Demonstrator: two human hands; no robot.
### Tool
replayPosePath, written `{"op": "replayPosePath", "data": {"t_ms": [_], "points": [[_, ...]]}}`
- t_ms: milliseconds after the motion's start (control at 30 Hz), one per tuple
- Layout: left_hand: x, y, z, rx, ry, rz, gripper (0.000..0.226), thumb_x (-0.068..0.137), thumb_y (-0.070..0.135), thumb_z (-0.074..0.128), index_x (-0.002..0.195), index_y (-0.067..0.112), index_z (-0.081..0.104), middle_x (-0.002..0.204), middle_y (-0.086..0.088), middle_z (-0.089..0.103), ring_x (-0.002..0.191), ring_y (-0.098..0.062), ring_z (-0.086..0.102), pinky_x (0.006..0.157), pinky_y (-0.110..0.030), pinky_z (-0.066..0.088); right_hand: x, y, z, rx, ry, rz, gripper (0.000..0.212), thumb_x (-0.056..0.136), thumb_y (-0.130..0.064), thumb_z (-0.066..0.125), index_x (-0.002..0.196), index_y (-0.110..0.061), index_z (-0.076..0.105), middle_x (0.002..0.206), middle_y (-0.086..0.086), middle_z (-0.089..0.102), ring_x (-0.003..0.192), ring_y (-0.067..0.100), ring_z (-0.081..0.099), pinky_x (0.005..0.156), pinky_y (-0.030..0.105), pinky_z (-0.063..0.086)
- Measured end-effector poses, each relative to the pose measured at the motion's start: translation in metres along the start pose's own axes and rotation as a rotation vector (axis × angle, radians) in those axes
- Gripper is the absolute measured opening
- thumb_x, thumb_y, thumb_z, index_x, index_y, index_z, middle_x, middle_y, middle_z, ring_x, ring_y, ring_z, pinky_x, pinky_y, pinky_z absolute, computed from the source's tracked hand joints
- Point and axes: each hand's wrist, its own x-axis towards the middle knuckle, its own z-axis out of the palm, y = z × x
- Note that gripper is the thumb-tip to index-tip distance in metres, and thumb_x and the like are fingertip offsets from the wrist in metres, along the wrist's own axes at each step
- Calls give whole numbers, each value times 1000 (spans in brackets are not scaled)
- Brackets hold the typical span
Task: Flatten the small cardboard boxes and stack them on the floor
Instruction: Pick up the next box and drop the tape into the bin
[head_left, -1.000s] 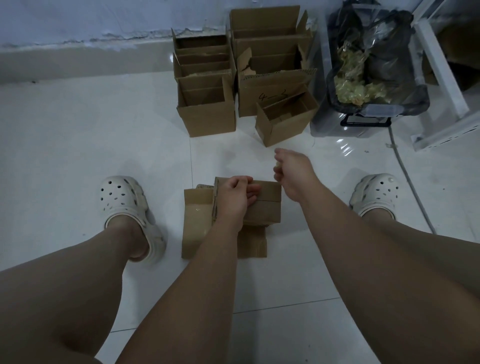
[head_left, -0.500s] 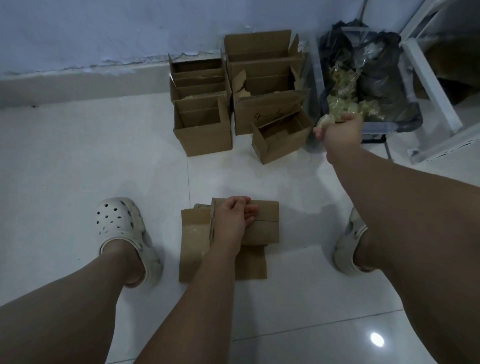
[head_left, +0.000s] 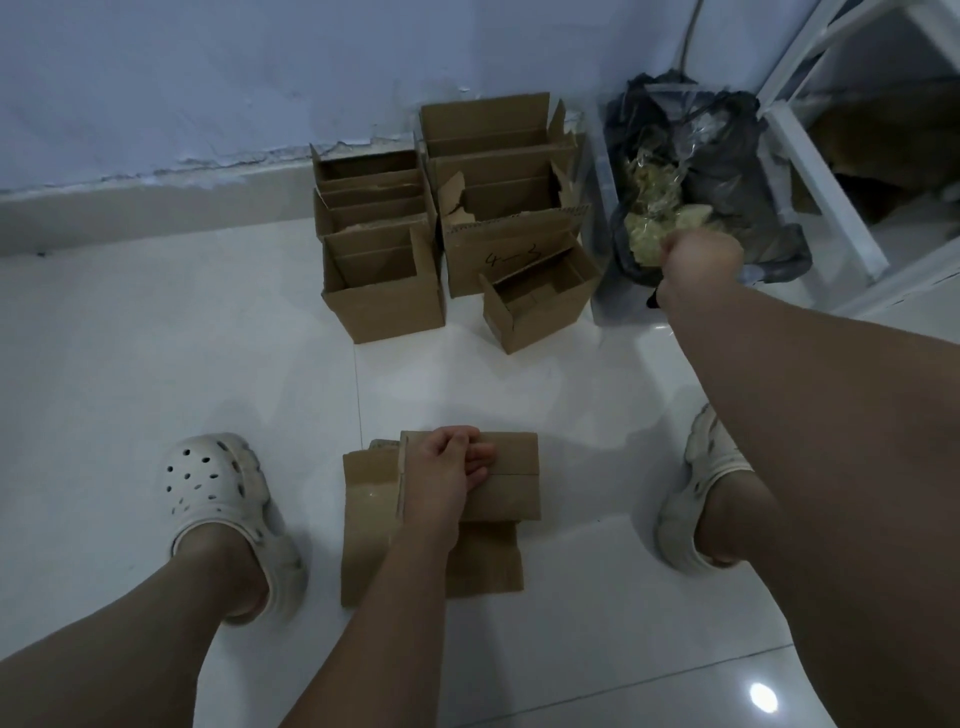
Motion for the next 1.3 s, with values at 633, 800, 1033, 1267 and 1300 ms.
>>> {"op": "replayPosePath", "data": {"t_ms": [633, 800, 1033, 1267, 1300], "points": [[1, -2, 1, -18, 2, 10, 16, 98, 19, 49, 95, 18, 64, 84, -2, 71, 85, -15, 68, 71, -21, 55, -38, 54, 0, -493, 77, -275, 29, 88, -6, 46, 115, -13, 54, 94, -1, 53, 87, 20, 52, 74, 30, 40], [-3, -13, 7, 295, 70, 231, 12, 94, 11, 53, 93, 22, 59, 100, 1, 64, 86, -8, 63, 77, -21, 52, -116, 134, -3, -560, -103, -167, 20, 96, -18, 50, 115, -13, 52, 87, -1, 55, 85, 22, 59, 74, 30, 45], [-15, -29, 5, 776, 96, 487, 7, 91, 13, 57, 97, 12, 61, 106, 12, 43, 94, 4, 45, 79, -18, 37, -200, 199, -21, -572, -308, -88, 43, 91, -50, 52, 127, -27, 50, 119, -7, 55, 105, 11, 54, 77, 20, 41], [-21, -35, -9, 849, 518, 354, 55, 83, 38, 65, 130, 17, 45, 141, -11, 36, 128, -29, 35, 106, -46, 24, -197, 194, -23, -576, -403, -24, 35, 93, -37, 56, 126, -24, 53, 117, -7, 59, 105, 11, 56, 79, 19, 44], [-21, -34, -11, 745, 574, 321, 59, 83, 34, 66, 133, 14, 42, 140, -12, 37, 127, -31, 37, 105, -46, 27, -195, 192, -22, -552, -408, -11, 29, 94, -34, 55, 122, -24, 55, 112, -7, 61, 99, 10, 57, 73, 16, 43]]}}
